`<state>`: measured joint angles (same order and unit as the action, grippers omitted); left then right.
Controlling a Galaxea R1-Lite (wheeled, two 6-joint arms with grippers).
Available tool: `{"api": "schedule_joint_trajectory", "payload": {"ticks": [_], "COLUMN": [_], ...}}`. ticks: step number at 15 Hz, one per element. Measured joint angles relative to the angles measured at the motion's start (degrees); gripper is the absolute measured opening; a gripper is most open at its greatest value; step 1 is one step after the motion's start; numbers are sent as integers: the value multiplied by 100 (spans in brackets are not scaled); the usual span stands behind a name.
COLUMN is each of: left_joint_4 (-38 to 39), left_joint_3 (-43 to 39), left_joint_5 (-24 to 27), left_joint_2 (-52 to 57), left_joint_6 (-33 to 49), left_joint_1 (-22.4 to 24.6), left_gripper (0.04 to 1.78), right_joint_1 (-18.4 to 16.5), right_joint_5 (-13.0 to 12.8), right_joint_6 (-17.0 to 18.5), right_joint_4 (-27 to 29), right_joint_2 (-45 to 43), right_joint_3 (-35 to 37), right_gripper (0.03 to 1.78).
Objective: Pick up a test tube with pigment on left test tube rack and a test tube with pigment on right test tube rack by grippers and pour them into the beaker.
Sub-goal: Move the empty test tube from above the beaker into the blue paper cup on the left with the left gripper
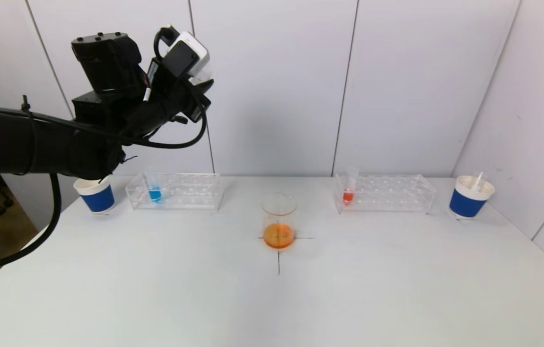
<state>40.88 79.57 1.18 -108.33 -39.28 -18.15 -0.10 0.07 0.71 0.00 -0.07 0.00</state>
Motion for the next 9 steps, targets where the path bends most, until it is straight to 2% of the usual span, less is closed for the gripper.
{"api": "schedule_joint_trajectory", "payload": {"ticks": [4, 9], "left_joint_4": [-232, -588], "left_joint_3": [218, 433], "left_joint_5": [-1041, -2224], "left_joint_2": [290, 510], "left_joint_6": [965, 1258], "left_joint_1": [269, 884], "left_gripper": [44, 44], "right_joint_1": [0, 0], "right_joint_5": [0, 0], "right_joint_6": [-2, 0], "right_joint_4": [0, 0], "right_joint_2": [0, 0], "right_joint_3": [0, 0], "right_gripper": [177, 177]}}
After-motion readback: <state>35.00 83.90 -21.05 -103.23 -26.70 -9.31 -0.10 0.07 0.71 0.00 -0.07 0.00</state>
